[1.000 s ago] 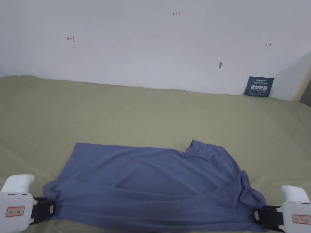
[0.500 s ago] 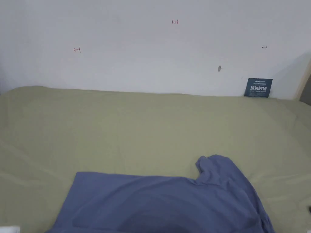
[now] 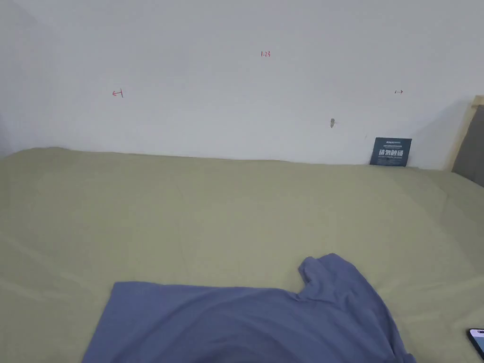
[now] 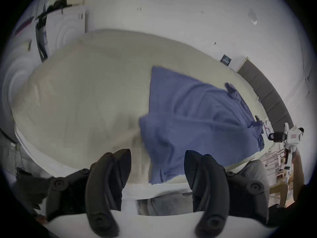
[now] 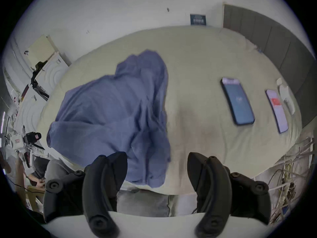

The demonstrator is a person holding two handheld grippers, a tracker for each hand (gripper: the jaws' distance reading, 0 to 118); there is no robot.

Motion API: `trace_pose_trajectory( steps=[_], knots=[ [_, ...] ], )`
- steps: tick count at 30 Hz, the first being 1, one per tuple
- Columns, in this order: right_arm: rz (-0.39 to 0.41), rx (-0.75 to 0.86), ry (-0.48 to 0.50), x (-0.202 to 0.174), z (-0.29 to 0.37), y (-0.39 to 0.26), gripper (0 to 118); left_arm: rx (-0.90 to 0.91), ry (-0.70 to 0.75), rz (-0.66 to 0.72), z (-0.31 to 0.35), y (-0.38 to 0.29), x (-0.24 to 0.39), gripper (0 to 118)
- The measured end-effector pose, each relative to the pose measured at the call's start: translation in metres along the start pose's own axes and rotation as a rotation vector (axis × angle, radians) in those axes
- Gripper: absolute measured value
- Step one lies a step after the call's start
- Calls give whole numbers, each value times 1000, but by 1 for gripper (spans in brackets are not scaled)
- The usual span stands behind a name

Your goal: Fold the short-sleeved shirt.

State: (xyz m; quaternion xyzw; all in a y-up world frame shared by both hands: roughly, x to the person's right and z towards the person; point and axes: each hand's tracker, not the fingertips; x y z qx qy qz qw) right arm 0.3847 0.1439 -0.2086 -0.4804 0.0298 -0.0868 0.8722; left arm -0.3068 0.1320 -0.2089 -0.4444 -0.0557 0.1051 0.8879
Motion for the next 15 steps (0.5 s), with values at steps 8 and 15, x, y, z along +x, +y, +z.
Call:
trace_pose_trajectory(
  steps=[8, 15],
  knots=[
    [58, 7, 22, -32, -15, 38, 0, 40, 24, -35, -23, 50, 24, 0],
    [117, -2, 41, -55, -44, 66, 0, -17, 65, -49, -84, 109, 44, 0]
  ],
)
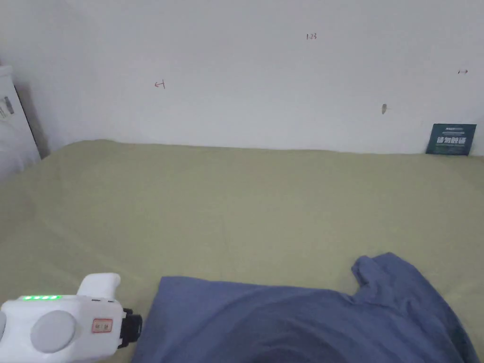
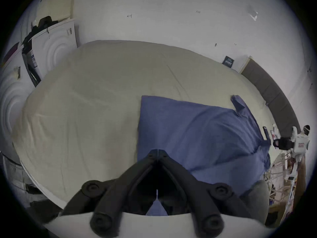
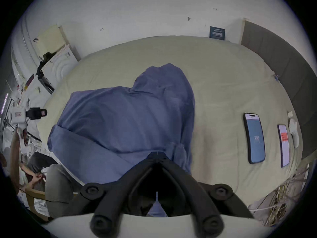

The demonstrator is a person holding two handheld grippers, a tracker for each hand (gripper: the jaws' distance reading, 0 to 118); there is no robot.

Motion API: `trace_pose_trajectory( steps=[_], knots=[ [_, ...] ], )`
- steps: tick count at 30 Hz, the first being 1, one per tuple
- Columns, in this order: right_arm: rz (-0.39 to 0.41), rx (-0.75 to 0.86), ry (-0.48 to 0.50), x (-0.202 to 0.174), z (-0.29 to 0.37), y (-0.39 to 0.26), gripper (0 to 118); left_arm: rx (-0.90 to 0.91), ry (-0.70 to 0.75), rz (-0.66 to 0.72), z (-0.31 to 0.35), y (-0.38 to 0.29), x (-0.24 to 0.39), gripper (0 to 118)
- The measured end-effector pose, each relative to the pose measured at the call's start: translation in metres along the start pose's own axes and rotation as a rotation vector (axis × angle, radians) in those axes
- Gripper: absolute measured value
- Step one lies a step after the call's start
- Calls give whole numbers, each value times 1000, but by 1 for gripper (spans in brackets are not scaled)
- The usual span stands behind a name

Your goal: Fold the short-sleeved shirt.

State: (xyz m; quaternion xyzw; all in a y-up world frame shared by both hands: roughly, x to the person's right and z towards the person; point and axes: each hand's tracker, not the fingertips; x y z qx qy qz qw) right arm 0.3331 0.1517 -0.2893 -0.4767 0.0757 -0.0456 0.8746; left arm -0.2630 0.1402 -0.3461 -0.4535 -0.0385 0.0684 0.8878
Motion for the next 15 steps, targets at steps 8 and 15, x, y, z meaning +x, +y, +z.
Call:
trace_pose_trajectory(
  steps=[8, 15],
  knots=[
    [-15, 30, 22, 17, -34, 60, 0, -56, 32, -35, -109, 89, 10, 110],
    [-100, 63, -18, 53, -72, 112, 50, -212, 18, -37, -170, 86, 20, 108]
  ],
)
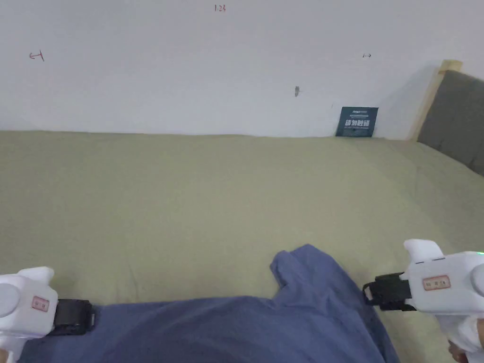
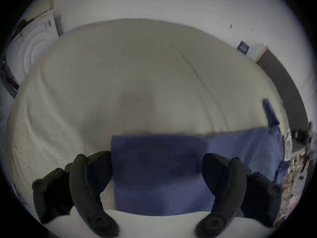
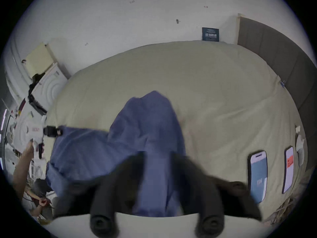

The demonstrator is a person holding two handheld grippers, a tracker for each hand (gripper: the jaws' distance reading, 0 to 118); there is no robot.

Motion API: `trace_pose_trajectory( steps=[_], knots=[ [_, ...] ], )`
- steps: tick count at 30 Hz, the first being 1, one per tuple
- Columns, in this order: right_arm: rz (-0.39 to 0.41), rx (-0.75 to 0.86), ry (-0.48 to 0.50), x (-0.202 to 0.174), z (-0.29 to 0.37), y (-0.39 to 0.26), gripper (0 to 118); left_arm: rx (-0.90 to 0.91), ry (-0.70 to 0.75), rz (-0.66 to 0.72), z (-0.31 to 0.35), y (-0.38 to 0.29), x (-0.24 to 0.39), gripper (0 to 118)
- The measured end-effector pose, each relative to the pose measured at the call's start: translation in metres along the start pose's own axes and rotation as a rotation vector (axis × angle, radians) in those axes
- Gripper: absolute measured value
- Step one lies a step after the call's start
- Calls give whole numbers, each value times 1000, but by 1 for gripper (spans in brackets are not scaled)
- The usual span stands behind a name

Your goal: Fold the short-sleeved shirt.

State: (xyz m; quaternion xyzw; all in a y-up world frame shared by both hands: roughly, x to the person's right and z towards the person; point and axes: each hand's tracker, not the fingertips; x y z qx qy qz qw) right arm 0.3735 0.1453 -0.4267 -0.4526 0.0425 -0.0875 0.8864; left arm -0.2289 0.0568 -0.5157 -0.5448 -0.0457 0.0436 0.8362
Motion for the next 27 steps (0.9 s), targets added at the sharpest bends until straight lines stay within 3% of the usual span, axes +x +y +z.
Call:
trace_pose_trajectory(
  steps=[1, 2, 3, 4, 6, 7, 12, 14, 15, 16, 19, 24, 27],
  knots=[
    [-3, -10, -7, 3, -12, 8, 76, -8, 32, -42, 1, -6, 3, 108],
    [-6, -45, -10, 7, -23, 14, 92, 10, 42, -94, -4, 0, 2, 106],
    [-17, -70, -26, 10, -32, 19, 96, 11, 60, -107, 1, -1, 4, 93],
    [-20, -77, -44, 11, -41, 24, 94, 24, 66, -96, 8, -3, 5, 71],
    [-2, -132, -62, 13, -64, 35, 95, 85, 69, -107, 24, 2, 0, 3],
    [-6, -150, -69, 15, -75, 39, 95, 81, -56, -63, 26, 4, -7, 3],
    [-29, -279, -127, 8, -119, 46, 90, 79, -35, -75, 28, 15, -14, 3],
    [12, -314, -148, 0, -127, 46, 58, 65, -39, -63, 33, 17, -7, 4],
    [32, -317, -202, -4, -125, 45, 18, 61, -39, -59, 32, 17, -8, 4],
    [73, -291, -302, -9, -121, 45, 0, 55, -40, -61, 30, 17, -8, 3],
    [88, -235, -172, -18, -102, 45, 0, 55, -57, -81, 30, 17, -4, 3],
    [132, -132, -75, -30, -41, 39, 0, 121, -101, -83, 62, 9, -7, 3],
    [179, -96, -11, -33, -6, 34, 0, 178, -70, -169, 90, -5, -10, 3]
  ],
)
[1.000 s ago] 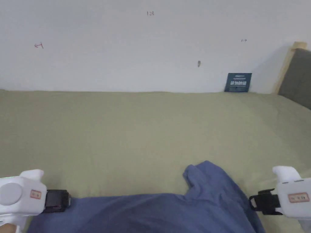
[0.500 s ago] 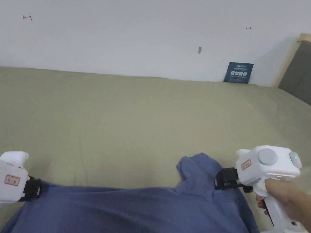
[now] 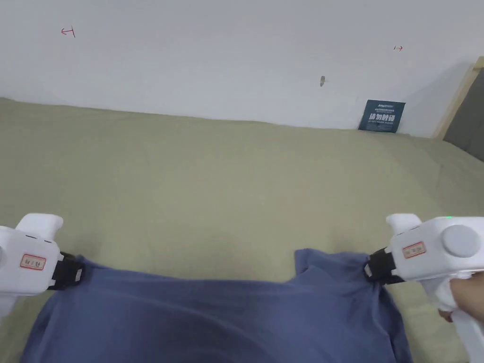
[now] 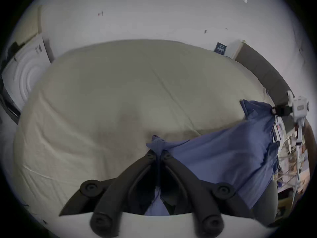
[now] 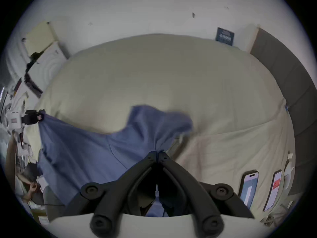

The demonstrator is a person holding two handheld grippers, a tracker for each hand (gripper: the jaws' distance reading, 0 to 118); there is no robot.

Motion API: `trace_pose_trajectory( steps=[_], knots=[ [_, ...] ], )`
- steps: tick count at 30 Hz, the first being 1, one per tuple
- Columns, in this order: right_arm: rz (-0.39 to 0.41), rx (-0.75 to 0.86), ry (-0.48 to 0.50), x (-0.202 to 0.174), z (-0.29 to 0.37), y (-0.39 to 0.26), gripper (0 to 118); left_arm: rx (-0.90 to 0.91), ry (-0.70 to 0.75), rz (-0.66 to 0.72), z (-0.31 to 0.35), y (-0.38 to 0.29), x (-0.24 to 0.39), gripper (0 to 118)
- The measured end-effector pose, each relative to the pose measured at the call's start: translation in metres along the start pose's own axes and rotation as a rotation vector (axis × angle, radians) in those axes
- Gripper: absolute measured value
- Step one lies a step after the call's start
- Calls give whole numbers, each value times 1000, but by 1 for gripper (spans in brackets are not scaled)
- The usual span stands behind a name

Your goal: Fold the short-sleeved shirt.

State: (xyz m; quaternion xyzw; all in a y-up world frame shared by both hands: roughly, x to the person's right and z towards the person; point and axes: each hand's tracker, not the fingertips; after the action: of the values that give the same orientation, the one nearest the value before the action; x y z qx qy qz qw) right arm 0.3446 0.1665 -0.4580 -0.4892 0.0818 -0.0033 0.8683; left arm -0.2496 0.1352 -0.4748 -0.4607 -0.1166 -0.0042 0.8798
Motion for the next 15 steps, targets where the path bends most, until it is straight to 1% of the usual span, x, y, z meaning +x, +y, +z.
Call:
trace_pose_trajectory(
  steps=[2, 5, 7, 9, 10, 12, 14, 15],
  knots=[
    [48, 49, -2, -10, 32, -8, 0, 12, -12, -3, 28, -9, -1, 4],
    [50, 88, 34, -16, 69, -25, 0, 44, -40, -16, 69, -32, 8, 3],
    [27, 107, 29, -23, 92, -45, 0, 76, -64, -67, 94, -44, 2, 3],
    [22, 114, 35, -27, 110, -63, 0, 64, -52, -54, 110, -59, 0, 3],
    [-3, 109, 40, -18, 111, -68, 0, 53, -53, -27, 118, -69, -2, 3],
    [-5, 112, 43, -16, 121, -89, 0, 58, -85, 43, 129, -89, 2, 3],
    [-34, 86, 66, -12, 121, -118, 0, 62, -103, 55, 137, -116, 2, 3],
    [-46, 65, 83, -11, 121, -131, 0, 55, -104, 64, 134, -124, -11, 3]
  ],
)
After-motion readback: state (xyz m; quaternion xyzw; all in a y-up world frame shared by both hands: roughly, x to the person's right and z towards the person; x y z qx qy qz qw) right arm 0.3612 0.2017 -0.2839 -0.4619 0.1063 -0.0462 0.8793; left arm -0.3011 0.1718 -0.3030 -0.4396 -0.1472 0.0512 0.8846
